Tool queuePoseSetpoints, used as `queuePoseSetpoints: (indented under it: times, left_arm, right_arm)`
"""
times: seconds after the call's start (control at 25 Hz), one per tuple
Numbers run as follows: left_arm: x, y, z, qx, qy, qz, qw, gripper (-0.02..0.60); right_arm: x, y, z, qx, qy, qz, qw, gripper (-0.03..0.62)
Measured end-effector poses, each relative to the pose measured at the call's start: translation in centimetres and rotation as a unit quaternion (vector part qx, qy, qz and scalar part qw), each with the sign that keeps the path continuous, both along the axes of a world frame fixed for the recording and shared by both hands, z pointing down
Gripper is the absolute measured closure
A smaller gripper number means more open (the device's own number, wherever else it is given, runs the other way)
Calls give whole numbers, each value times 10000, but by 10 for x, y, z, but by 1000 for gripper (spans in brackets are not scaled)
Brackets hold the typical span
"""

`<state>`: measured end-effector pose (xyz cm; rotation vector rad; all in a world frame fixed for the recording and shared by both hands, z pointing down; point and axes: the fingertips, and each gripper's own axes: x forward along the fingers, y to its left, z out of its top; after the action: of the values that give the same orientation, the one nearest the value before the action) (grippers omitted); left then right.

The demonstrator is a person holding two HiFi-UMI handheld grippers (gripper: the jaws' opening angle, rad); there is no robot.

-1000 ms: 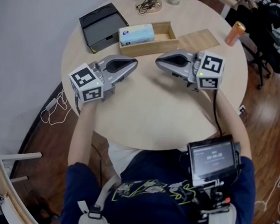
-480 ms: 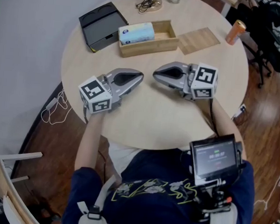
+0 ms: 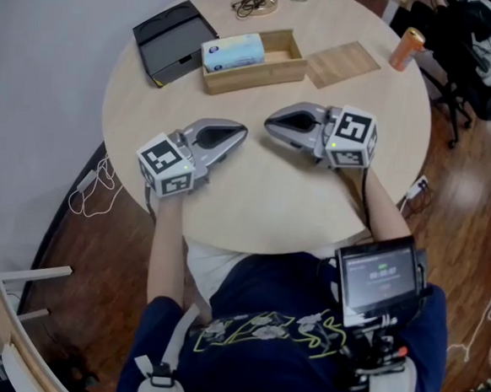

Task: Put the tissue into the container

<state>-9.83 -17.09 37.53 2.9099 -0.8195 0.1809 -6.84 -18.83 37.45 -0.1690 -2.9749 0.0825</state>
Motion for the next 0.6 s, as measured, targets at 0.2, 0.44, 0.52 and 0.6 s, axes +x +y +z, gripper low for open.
queuePoseSetpoints:
  times: [0.2, 0.44, 0.52, 0.6]
  left_arm:
    - [0, 0, 0, 6, -29, -3, 10000, 577]
    - [3, 7, 0, 29, -57, 38, 10000, 577]
    - [3, 8, 1, 25, -57, 35, 10000, 577]
    - [3, 10, 0, 25, -55, 27, 10000, 577]
  right_arm:
    - [0, 0, -2, 3, -23, 51, 10000, 594]
    - [1, -1, -1, 9, -6, 190, 9998, 594]
    - [1, 1, -1, 10, -1, 149, 9999, 594]
    - [1, 2, 1, 2, 15, 95, 10000, 594]
